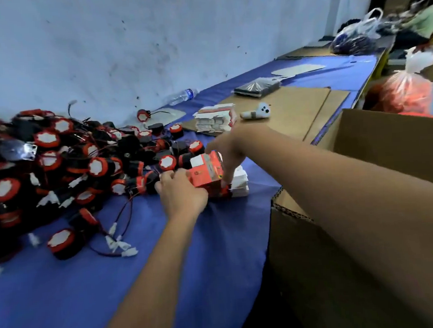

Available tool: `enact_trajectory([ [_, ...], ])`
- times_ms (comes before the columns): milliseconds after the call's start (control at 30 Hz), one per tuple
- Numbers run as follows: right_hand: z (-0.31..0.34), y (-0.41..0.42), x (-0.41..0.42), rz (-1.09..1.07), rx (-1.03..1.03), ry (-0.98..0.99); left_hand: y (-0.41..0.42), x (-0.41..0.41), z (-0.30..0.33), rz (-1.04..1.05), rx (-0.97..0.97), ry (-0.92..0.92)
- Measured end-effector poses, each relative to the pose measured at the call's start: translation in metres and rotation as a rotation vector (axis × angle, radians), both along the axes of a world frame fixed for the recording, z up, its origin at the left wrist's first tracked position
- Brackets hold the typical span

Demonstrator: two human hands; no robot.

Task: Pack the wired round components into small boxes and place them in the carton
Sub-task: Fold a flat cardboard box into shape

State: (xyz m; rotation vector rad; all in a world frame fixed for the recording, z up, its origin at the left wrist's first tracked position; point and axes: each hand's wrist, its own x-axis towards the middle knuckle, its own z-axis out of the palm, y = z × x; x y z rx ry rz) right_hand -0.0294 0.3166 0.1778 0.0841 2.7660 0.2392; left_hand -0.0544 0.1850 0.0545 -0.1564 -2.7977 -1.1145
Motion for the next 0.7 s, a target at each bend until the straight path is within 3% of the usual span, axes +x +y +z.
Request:
enact_trajectory([
  [67, -0.021, 0.01, -0.018, 0.028, 0.048, -0.059, -0.01, -0.012, -0.012, -0.116, 0.017, -0.02],
  [200, -0.05, 0.017, -0.043, -0.007, -0.018, -0.065, -0.009, -0.025, -0.005, 0.107, 0.549, -0.174],
  [233, -0.056, 0.015, -0.049, 0.011, -0.072, -0.037, -0.007, -0.03, -0.003, 0.138, 0.603, -0.175],
  [367, -0.061, 0.011, -0.059, 0.082, -0.09, 0.085, 0.0, -0.036, 0.002, 0.147, 0.58, -0.168],
  [533, -0.039, 0.012, -0.055, 0.216, -0.07, 0.071, 0.0, -0.046, -0.01, 0.241, 0.968, -0.37],
  [700, -0.031, 0.015, -0.056, 0.216, -0.235, 0.121, -0.013, -0.041, -0.022, 0.318, 1.045, -0.37],
])
